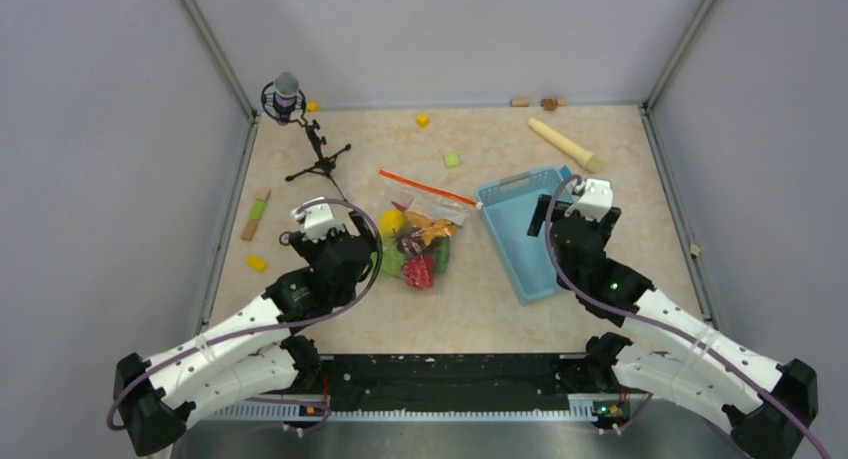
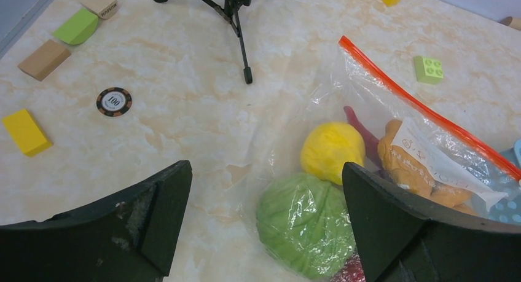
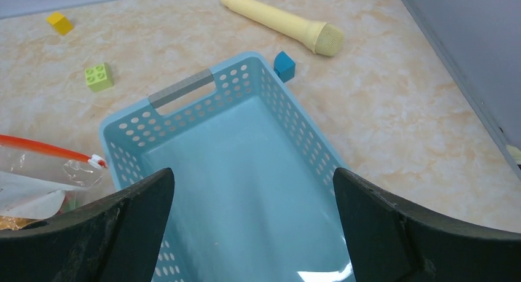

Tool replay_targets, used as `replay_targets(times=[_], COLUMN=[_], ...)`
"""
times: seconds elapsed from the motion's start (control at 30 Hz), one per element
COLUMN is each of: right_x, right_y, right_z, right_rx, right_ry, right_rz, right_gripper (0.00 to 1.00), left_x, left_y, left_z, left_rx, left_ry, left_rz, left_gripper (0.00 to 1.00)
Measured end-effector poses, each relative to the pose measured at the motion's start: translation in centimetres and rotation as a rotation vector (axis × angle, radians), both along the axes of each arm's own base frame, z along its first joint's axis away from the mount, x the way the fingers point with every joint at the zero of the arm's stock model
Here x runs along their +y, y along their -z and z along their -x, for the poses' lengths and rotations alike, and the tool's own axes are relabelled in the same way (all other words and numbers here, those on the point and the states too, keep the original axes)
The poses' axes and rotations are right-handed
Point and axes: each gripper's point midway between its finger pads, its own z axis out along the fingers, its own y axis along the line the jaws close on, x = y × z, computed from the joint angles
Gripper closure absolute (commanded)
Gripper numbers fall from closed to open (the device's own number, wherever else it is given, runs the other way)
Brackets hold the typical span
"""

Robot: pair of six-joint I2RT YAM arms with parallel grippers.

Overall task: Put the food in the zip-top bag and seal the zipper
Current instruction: Reset both arms

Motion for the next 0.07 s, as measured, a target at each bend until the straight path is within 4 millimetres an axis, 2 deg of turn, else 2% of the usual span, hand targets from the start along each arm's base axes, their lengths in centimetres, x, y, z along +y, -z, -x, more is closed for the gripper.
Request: replay_targets(times=[0.07], right_x=[-0.20], right_y=[-0.02], right_z=[0.00], right_rx=[-0.003], right_ry=[0.009], right_rz=[0.006], right_gripper=[0.01], left_x=[0.00], left_y=[-0.03], left_z=[-0.01], left_rx=[-0.001], left_ry=[0.000], left_rz=[0.001], left_gripper=[0.03])
